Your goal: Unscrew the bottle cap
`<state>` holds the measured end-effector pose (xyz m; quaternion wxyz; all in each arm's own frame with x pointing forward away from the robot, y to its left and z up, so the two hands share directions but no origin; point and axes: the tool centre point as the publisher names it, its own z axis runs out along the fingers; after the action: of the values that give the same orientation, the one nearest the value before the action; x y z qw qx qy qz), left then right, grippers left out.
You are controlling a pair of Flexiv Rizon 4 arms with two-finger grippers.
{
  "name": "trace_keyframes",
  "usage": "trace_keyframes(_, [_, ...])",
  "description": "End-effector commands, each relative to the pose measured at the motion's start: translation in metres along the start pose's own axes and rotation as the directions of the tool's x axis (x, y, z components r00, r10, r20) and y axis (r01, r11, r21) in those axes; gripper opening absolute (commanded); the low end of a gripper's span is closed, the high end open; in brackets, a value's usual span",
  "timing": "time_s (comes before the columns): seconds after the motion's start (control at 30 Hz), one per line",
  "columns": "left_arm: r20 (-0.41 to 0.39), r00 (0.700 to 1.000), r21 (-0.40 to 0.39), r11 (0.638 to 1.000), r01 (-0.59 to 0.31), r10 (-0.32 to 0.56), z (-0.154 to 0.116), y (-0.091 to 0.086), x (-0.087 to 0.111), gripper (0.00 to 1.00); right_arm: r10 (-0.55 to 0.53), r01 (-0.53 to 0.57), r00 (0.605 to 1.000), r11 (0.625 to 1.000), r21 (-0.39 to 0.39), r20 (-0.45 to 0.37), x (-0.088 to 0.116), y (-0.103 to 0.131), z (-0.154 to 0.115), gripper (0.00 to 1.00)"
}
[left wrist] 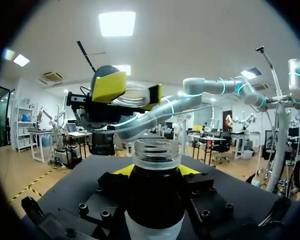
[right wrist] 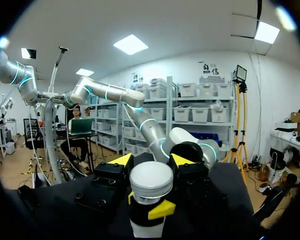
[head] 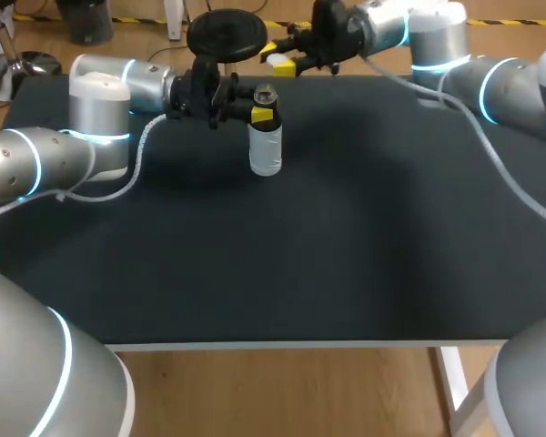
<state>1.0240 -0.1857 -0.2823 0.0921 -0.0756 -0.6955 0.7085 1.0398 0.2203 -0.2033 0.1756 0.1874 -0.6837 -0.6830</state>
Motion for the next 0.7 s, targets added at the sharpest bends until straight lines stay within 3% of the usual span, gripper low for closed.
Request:
trace_keyframes(0.03, [-0.001,1.000,0.000,1.000,-0.001,0.001,0.000,0.000,-0.001,0.00,0.007,-0.007,0.885,1.000,0.001,-0.466,0.005,-0.011,-0.058,0.00])
trace_keyframes(0.1, [-0.001,1.000,0.000,1.000,-0.001,0.001,0.000,0.000,-0.001,0.00,0.018,-0.017,0.926,1.000,0.004,-0.377,0.009,-0.020,-0.077,0.00])
trace_keyframes(0.17, [-0.001,1.000,0.000,1.000,-0.001,0.001,0.000,0.000,-0.001,0.00,0.043,-0.039,0.978,0.999,0.025,-0.203,0.016,-0.037,-0.104,0.00])
trace_keyframes(0.27, [-0.001,1.000,0.000,1.000,-0.001,0.001,0.000,0.000,-0.001,0.00,0.082,-0.081,0.997,0.996,0.035,-0.013,0.026,-0.062,-0.133,0.00])
trace_keyframes(0.43, [-0.001,1.000,0.000,1.000,-0.001,0.001,0.000,0.000,-0.001,0.00,0.137,-0.166,0.966,0.978,0.124,0.218,0.042,-0.106,-0.163,0.00])
trace_keyframes(0.6, [-0.001,1.000,0.000,1.000,-0.001,0.001,0.000,0.000,-0.001,0.00,0.148,-0.228,0.923,0.954,0.195,0.355,0.049,-0.139,-0.175,0.00])
trace_keyframes(0.7, [-0.001,1.000,0.000,1.000,-0.001,0.001,0.000,0.000,-0.001,0.00,0.155,-0.260,0.906,0.939,0.227,0.394,0.051,-0.157,-0.178,0.00])
